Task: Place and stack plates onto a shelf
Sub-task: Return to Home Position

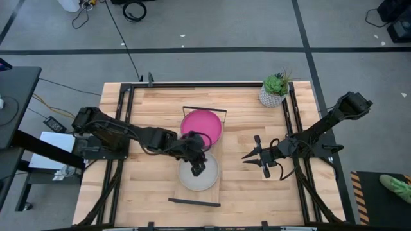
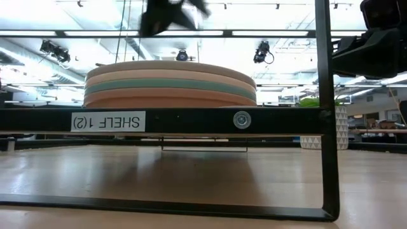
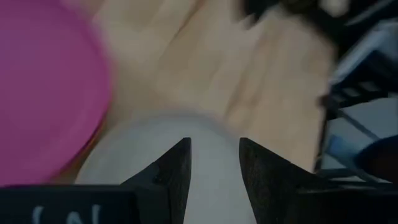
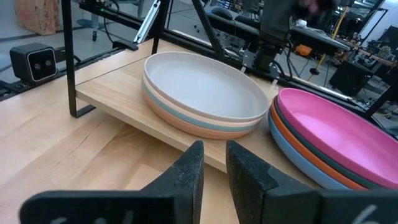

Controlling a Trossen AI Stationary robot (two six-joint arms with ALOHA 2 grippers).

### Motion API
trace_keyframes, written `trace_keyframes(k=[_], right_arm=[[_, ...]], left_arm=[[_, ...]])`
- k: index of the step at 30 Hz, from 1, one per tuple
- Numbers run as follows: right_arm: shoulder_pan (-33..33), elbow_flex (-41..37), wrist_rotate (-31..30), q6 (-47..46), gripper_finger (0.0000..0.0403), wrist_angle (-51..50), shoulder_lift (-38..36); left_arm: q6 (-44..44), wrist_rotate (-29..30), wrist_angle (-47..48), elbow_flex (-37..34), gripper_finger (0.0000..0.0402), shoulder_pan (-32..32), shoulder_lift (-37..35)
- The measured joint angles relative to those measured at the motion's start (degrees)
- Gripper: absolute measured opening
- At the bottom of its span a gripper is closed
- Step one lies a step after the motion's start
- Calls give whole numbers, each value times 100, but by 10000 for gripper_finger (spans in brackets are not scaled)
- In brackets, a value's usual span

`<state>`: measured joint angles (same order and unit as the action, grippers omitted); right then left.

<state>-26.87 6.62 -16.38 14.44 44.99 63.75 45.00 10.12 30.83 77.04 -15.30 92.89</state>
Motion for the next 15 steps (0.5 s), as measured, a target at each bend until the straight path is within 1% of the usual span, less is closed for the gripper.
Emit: trace_keyframes(k=[2,4,7,8,9,12,15], right_arm=[[0,-1,11,-69,74,26,0],[9,-6,184,-82,74,221,15],[4,-6,575,-101,74,738,101],[4,-3,614,-101,74,880,149],[4,-3,619,-101,74,977,193],[4,-3,572,-126,74,1061,300],[-3,-3,496,-547,73,1140,283]], left_arm=[[-512,65,-441,7,142,-45,34],[-941,113,-471,-4,142,-84,49],[-1580,498,-461,-5,142,-255,49],[-1797,643,-430,-5,142,-335,49],[-2003,744,-394,-5,142,-416,49],[-2411,802,-206,-6,141,-548,-3],[-2842,1164,-81,-5,135,-687,-137]])
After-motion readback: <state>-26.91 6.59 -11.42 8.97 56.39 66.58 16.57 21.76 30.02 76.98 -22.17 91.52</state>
